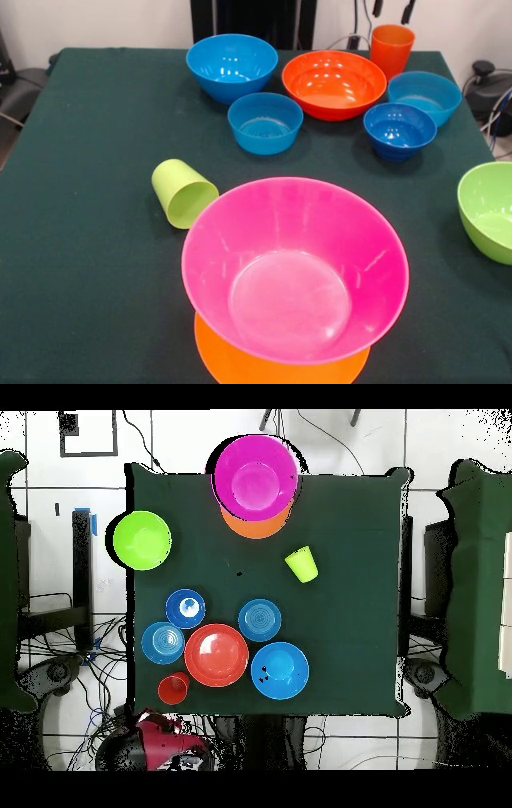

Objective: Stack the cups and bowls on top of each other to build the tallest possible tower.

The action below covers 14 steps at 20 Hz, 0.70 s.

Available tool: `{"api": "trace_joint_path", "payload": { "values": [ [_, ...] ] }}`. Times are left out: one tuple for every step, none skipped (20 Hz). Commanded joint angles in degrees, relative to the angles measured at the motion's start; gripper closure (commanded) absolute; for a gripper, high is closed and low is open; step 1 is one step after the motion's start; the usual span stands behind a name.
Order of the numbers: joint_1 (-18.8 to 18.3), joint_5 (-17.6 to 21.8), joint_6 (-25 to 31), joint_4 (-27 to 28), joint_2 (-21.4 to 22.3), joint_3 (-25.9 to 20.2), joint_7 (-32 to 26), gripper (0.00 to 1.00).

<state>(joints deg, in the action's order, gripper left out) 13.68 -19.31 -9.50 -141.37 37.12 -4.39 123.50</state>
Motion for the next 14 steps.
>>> {"api": "trace_joint_path", "payload": {
  "values": [
    [9.79, 8.01, -9.57, 2.72, -1.53, 7.41, -0.98, 0.00],
    [10.99, 7.99, -10.69, 2.81, -2.10, 7.88, -0.30, 0.00],
    [11.44, 8.31, -11.60, 2.62, -2.94, 7.44, 1.29, 0.00],
    [12.20, 8.61, -13.13, 2.67, -4.14, 7.32, 2.79, 0.00],
    [12.96, 8.91, -14.65, 2.72, -5.33, 7.21, 4.30, 0.00],
    [13.92, 9.14, -15.71, 2.38, -6.29, 6.74, 6.00, 0.00],
    [16.15, 8.37, -15.90, 1.74, -6.84, 6.52, 7.58, 0.00],
    [18.73, 6.92, -16.31, 1.01, -7.71, 6.13, 9.82, 0.00],
    [20.28, 6.13, -16.96, 0.64, -8.99, 5.13, 11.73, 0.00],
    [21.84, 5.00, -18.34, 0.22, -10.24, 4.34, 14.14, 0.00],
    [23.93, 3.54, -19.49, 0.03, -11.08, 4.21, 15.64, 0.00],
    [24.64, 3.04, -20.35, -0.16, -11.98, 3.29, 17.27, 0.00],
    [25.87, 2.25, -21.07, -0.09, -12.61, 2.98, 18.27, 0.00],
    [26.19, 2.26, -21.57, 0.20, -13.54, 2.24, 19.15, 0.00]
  ]
}}
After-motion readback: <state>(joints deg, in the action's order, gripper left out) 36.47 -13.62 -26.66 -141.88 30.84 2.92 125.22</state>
